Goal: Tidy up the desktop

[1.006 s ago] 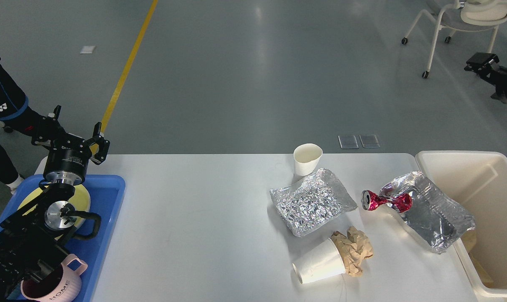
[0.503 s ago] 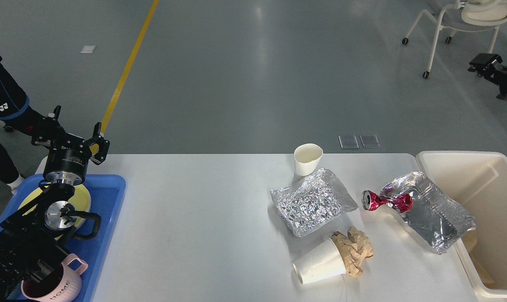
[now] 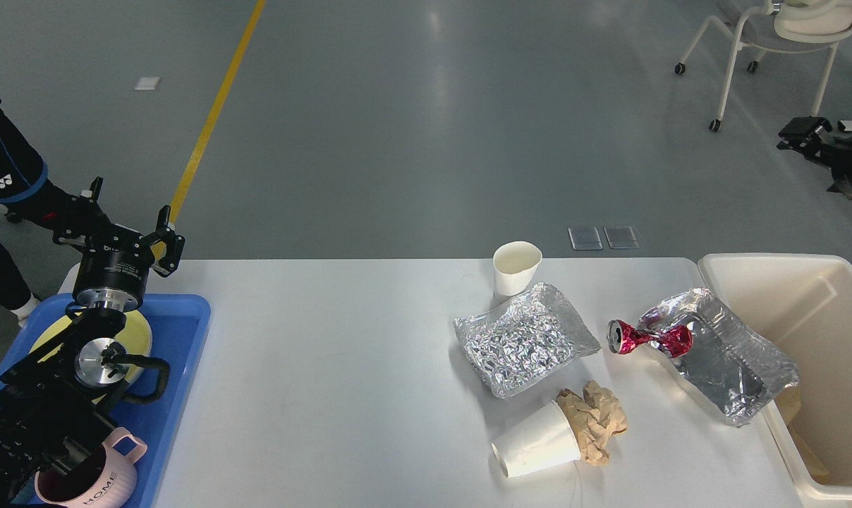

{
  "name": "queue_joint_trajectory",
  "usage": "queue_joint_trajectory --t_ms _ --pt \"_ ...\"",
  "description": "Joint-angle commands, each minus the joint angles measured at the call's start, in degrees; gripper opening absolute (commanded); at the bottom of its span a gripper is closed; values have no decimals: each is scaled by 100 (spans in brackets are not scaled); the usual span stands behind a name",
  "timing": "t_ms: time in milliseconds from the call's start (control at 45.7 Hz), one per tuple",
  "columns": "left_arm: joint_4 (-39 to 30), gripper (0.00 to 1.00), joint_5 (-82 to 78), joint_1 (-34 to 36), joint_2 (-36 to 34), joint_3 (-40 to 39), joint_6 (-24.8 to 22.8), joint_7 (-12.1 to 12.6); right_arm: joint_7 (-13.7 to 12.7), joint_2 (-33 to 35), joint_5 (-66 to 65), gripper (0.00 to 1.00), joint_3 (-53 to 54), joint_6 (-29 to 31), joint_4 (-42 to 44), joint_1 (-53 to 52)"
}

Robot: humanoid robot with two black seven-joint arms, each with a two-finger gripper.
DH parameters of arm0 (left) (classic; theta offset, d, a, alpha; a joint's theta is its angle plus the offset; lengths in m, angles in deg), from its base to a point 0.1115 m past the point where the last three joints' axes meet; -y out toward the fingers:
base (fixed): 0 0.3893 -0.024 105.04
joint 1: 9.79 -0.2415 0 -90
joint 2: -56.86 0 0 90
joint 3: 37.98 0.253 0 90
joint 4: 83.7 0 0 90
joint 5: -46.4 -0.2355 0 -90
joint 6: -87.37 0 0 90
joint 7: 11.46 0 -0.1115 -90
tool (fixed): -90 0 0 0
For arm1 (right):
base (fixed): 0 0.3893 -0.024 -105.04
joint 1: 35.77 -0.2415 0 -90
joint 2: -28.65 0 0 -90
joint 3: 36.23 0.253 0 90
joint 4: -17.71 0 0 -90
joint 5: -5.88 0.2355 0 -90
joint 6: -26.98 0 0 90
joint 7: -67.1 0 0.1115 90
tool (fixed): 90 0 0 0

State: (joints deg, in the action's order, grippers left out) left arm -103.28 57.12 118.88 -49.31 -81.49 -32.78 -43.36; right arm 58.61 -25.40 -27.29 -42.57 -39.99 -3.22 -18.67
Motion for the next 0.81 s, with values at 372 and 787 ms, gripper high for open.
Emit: queue_joint_trajectory --t_ms 372,787 --pt "7 97 0 0 0 0 0 0 -30 70 -620 100 1031 501 -359 -32" --pt "-2 97 0 0 0 0 0 0 22 307 493 100 -496 913 -667 -532"
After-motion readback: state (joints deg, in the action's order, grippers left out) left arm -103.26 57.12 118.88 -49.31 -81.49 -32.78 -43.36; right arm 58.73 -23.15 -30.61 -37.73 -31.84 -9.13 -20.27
